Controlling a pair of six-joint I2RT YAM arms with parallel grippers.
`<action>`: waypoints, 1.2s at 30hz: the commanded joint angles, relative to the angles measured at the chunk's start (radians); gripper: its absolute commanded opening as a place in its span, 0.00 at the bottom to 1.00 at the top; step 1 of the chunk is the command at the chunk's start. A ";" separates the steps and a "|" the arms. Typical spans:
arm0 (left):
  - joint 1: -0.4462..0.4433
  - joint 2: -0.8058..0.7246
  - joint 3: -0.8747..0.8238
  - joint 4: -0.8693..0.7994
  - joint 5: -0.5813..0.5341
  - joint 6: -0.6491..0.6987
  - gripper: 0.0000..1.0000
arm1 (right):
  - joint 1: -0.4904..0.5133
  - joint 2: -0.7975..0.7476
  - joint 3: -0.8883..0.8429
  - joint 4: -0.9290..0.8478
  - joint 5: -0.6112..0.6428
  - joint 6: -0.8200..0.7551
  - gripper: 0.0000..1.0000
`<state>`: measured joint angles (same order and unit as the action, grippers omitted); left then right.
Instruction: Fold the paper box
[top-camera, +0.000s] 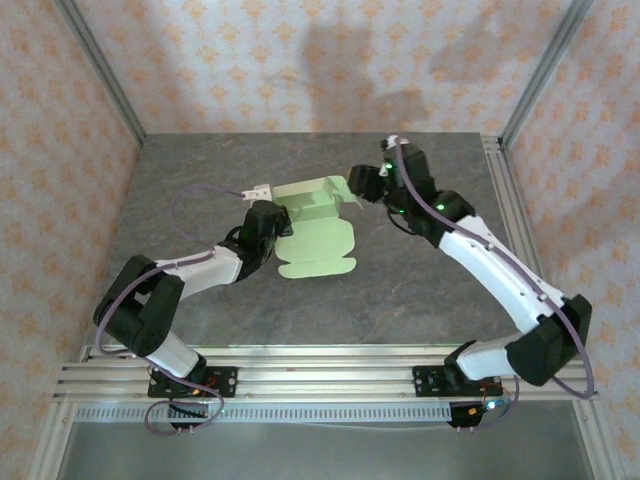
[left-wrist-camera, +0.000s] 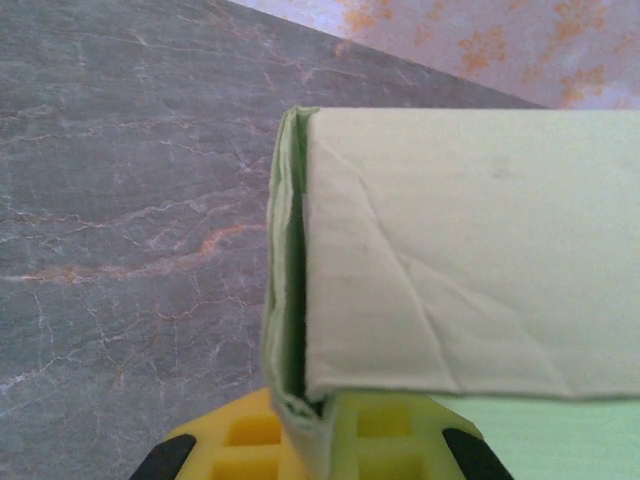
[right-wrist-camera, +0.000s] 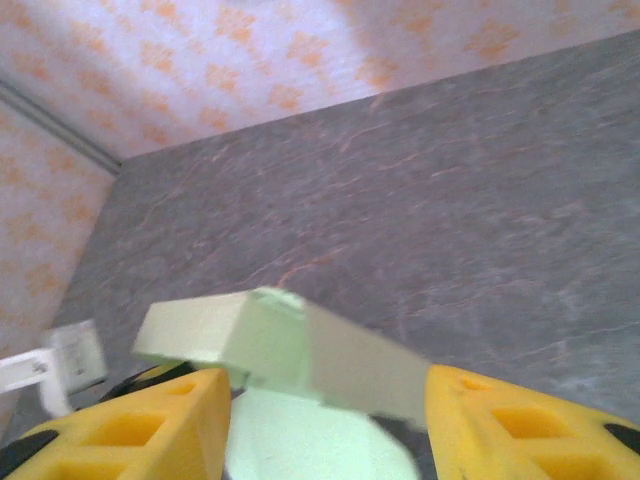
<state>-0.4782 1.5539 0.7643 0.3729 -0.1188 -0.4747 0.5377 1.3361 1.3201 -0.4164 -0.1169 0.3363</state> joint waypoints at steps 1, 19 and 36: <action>-0.001 -0.041 0.024 -0.059 0.064 0.063 0.00 | -0.103 -0.036 -0.067 0.039 -0.125 -0.061 0.52; 0.027 -0.058 0.011 0.018 0.278 0.048 0.00 | -0.203 0.116 -0.062 0.064 -0.570 -0.237 0.40; 0.029 -0.025 0.072 -0.050 0.273 0.004 0.00 | -0.124 0.136 -0.054 0.004 -0.590 -0.336 0.33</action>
<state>-0.4557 1.5249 0.7971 0.3267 0.1459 -0.4541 0.4011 1.4628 1.2366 -0.3916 -0.7040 0.0391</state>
